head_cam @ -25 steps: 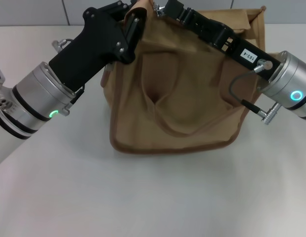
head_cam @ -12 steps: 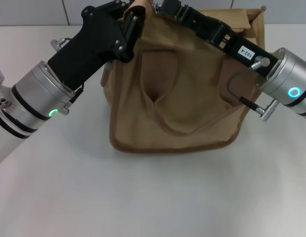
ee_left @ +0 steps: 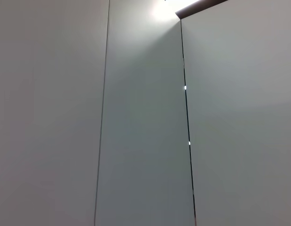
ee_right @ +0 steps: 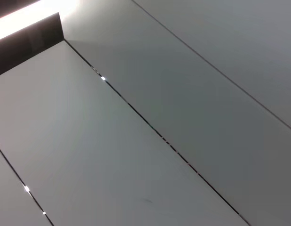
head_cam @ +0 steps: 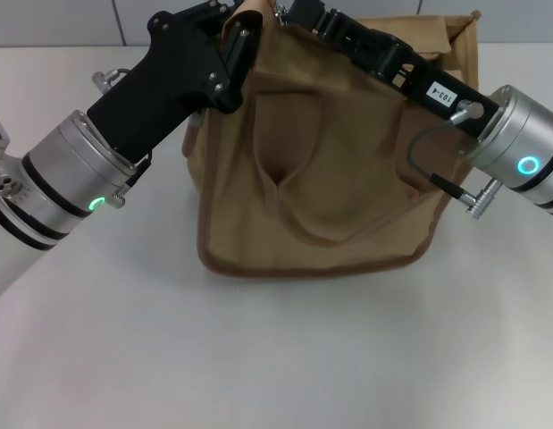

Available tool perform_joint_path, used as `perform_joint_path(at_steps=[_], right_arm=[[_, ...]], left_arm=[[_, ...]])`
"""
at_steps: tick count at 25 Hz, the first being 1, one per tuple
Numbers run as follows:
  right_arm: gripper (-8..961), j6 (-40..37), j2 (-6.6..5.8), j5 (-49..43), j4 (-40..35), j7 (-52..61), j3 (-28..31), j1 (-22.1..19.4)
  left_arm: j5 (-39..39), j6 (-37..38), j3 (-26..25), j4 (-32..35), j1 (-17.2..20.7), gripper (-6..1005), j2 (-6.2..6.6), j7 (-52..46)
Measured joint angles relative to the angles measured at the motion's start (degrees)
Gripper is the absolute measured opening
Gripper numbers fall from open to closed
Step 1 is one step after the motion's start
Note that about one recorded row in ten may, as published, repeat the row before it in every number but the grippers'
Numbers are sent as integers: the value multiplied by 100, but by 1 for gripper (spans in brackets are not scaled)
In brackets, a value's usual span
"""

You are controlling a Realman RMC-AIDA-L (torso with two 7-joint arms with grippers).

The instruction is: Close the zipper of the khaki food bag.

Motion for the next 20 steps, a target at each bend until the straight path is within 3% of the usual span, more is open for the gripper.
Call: perform_joint_path(at_steps=[5, 10, 20], right_arm=[[261, 17, 0, -3, 11, 2, -49, 65], [52, 55, -2, 0, -45, -29, -307, 111], [6, 50, 0, 38, -55, -13, -239, -37]], left_arm=[[0, -11, 0, 0, -6, 83, 0, 0], [0, -15, -6, -1, -6, 84, 1, 0], [13, -20, -65, -1, 15, 86, -1, 0]])
